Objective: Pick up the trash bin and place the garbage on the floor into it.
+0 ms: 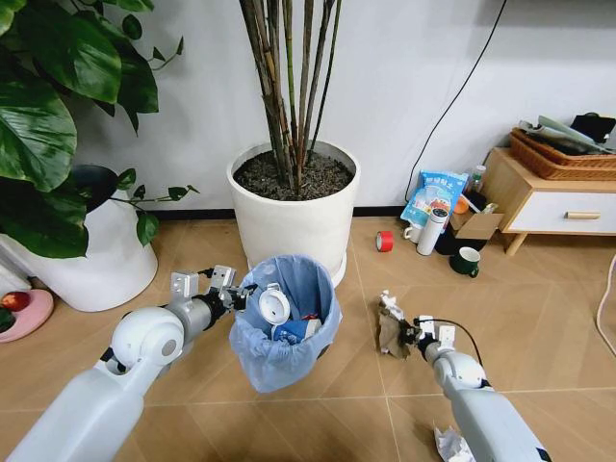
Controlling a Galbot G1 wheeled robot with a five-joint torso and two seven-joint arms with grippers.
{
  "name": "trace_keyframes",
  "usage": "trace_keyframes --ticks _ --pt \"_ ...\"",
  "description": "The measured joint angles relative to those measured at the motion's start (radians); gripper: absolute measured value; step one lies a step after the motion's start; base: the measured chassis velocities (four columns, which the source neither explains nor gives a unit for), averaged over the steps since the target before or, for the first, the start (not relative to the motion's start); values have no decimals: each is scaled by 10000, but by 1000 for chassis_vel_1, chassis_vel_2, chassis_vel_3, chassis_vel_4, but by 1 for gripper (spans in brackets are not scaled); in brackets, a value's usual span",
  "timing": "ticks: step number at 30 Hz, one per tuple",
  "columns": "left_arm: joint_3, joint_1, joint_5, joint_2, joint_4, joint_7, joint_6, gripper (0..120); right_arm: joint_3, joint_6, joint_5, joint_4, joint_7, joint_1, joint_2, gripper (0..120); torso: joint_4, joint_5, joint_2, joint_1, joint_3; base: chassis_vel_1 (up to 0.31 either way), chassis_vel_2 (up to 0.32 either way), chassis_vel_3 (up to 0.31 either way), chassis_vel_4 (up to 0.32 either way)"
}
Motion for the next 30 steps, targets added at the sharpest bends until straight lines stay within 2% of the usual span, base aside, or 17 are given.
trace_keyframes --ticks 2,4,6,7,9,10,12,13,14,15,16,18,19,21,22,30 --pt "20 0 0 12 -1 0 0 0 224 53 25 1000 -2 -290 -288 0 1 7 0 0 0 0 0 0 0" --pt "27 0 0 12 -2 -1 0 0 262 53 54 1193 -2 -347 -345 0 1 9 0 -1 0 0 0 0 0" --pt "96 -8 -1 12 -3 0 0 0 481 -24 309 2298 25 -734 -709 0 1 0 0 -1 0 0 0 0 0" --pt "96 -8 -1 12 -3 0 0 0 481 -24 309 2298 25 -734 -709 0 1 0 0 -1 0 0 0 0 0" --pt "168 -21 -1 9 -3 3 0 0 708 -204 604 3973 93 -1354 -1178 0 0 11 0 -1 0 0 0 0 0" --pt "200 -32 -1 -4 1 12 0 0 864 -281 754 4833 140 -1727 -1453 0 1 -12 1 -1 -2 0 0 0 0" --pt "222 -34 -1 -13 8 17 0 0 931 -318 830 5263 153 -1950 -1592 0 -1 -12 0 -1 -1 0 0 0 0" --pt "256 -37 1 -22 25 45 0 0 1049 -389 942 5912 169 -2289 -1793 0 1 11 0 -1 -1 0 0 0 0" --pt "297 -58 25 -25 56 140 0 0 1182 -436 1059 6645 183 -2626 -1999 0 -3 13 1 -1 -2 0 0 0 0" --pt "297 -58 25 -25 56 140 0 0 1182 -436 1059 6645 183 -2626 -1999 0 -3 13 1 -1 -2 0 0 0 0" --pt "358 -87 63 -31 106 278 0 0 1252 -490 1177 7426 234 -2894 -2167 0 -3 -7 0 -1 -1 0 0 0 0" --pt "481 -173 75 -29 152 385 0 0 1207 -581 1358 8461 386 -3078 -2313 0 0 11 1 -1 -2 0 0 0 0" --pt "481 -173 75 -29 152 385 0 0 1207 -581 1358 8461 386 -3078 -2313 0 0 11 1 -1 -2 0 0 0 0" --pt "671 -299 65 8 215 465 0 0 1082 -736 1596 9268 473 -3044 -2397 0 1 -3 0 -1 -1 0 0 0 0" --pt "773 -383 52 39 255 511 0 0 989 -818 1740 9617 501 -2970 -2446 0 1 3 0 -1 0 0 0 0 0" --pt "1108 -692 -81 105 462 615 0 0 520 -1026 2506 10546 497 -2672 -2805 0 1 6 0 0 0 0 0 0 0"
